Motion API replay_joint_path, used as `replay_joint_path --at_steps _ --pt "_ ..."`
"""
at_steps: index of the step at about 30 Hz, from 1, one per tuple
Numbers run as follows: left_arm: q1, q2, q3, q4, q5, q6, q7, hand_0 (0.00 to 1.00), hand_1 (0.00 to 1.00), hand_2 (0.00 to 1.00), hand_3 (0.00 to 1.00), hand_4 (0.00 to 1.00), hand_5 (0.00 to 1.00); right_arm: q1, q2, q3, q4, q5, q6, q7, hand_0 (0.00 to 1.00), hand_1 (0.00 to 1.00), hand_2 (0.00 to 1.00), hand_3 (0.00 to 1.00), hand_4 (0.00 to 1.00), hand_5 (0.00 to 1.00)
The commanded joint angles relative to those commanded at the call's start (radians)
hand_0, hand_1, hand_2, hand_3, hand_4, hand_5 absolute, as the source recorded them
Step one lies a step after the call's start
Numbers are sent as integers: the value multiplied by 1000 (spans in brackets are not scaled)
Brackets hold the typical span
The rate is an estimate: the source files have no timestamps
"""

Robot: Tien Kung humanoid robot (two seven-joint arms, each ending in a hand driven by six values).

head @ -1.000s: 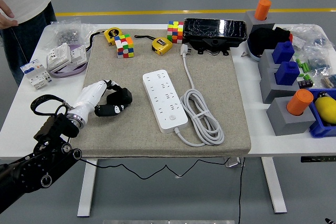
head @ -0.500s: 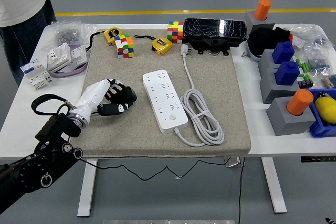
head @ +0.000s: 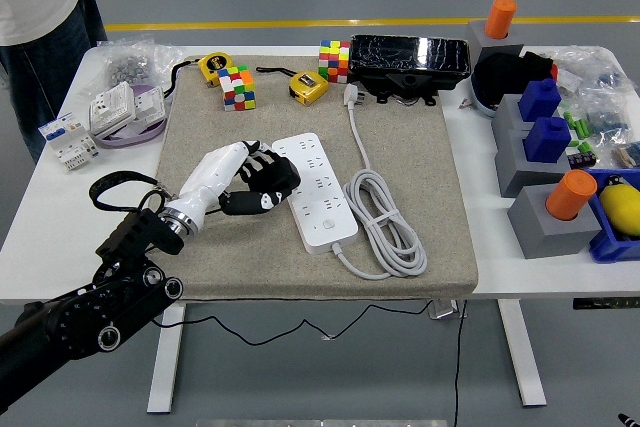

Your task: Put the plug near the board,insert it into the board,press the button,pull the plug out

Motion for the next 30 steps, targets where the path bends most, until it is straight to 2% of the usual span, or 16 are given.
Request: replay_joint_path --at_steps 13,30 --pt "-42 -28 44 51 7 17 23 370 356 372 484 528 64 1 -5 -15 -1 5 0 0 526 639 627 552 889 412" --pt "-41 -38 46 79 38 31 24 368 355 370 483 528 68 -4 0 -7 0 2 -1 0 524 639 625 551 888 412"
